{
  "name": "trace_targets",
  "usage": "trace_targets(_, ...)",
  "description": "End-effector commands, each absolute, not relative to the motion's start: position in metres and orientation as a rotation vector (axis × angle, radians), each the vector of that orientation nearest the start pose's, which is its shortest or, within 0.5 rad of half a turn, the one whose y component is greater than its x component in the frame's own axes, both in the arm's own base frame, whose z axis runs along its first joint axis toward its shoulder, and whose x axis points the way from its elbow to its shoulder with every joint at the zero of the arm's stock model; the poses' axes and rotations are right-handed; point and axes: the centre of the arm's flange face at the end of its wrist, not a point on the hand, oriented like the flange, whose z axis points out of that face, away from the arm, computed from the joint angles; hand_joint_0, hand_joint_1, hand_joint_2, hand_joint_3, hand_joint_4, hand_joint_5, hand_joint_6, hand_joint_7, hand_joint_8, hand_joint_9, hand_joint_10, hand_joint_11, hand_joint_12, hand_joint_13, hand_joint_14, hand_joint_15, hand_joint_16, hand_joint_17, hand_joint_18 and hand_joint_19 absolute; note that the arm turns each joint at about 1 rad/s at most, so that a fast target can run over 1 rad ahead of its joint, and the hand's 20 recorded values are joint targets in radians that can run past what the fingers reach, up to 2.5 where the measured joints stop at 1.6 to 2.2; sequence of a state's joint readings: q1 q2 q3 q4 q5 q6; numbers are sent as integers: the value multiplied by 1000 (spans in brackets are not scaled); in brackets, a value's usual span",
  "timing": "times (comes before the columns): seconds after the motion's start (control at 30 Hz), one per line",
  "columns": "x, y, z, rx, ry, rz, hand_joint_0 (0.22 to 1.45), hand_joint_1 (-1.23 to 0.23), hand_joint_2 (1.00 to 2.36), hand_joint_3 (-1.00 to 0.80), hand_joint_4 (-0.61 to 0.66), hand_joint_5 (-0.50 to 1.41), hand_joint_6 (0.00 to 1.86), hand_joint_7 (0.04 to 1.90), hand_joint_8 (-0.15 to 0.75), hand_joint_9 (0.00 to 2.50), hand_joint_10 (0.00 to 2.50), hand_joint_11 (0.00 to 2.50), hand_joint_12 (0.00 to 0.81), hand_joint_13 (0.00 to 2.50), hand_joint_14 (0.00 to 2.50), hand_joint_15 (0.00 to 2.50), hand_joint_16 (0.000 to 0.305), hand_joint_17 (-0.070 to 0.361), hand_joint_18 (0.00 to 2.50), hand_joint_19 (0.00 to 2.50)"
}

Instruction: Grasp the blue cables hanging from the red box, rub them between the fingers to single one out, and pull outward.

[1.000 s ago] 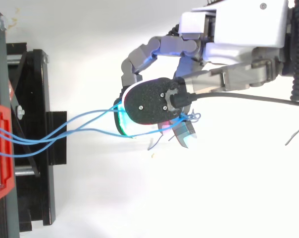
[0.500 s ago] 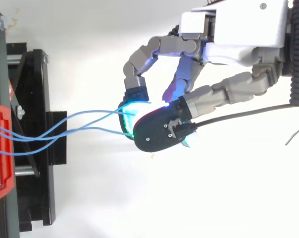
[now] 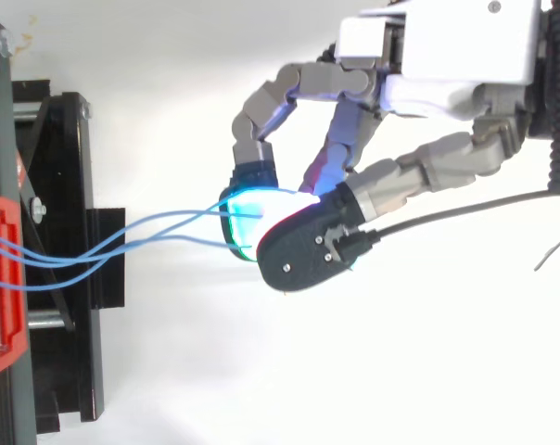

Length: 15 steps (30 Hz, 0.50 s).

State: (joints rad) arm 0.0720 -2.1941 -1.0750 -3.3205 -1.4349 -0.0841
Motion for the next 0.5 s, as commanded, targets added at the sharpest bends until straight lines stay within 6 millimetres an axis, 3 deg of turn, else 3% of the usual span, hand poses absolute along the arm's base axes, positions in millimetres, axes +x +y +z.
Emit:
trace_targets(0.0,713,-104,342,1313,1439,884,526,-598,1003,-454,69,-136,866,967,252,1391,23,856,343,1023,30,751,51,115,804,664)
trace_targets(0.1,715,-112,349,1219,1451,786,525,-575,1003,-458,68,-135,861,975,253,1394,23,862,346,1024,30,756,51,115,805,666)
trace_targets(0.23,726,-120,353,947,1466,533,531,-570,1002,-465,71,-134,858,971,257,1396,24,860,345,1025,31,747,51,114,803,667)
trace_targets(0.3,729,-122,351,883,1453,472,530,-571,1002,-464,73,-134,857,973,252,1395,21,862,348,1024,32,750,51,114,804,667)
trace_targets(0.37,738,-120,336,725,1394,371,530,-571,1002,-466,71,-134,854,980,251,1394,24,861,345,1022,32,749,51,114,802,666)
trace_targets(0.47,745,-119,333,646,1322,344,529,-569,1003,-462,69,-134,853,984,251,1396,24,856,348,1027,30,748,51,115,804,668)
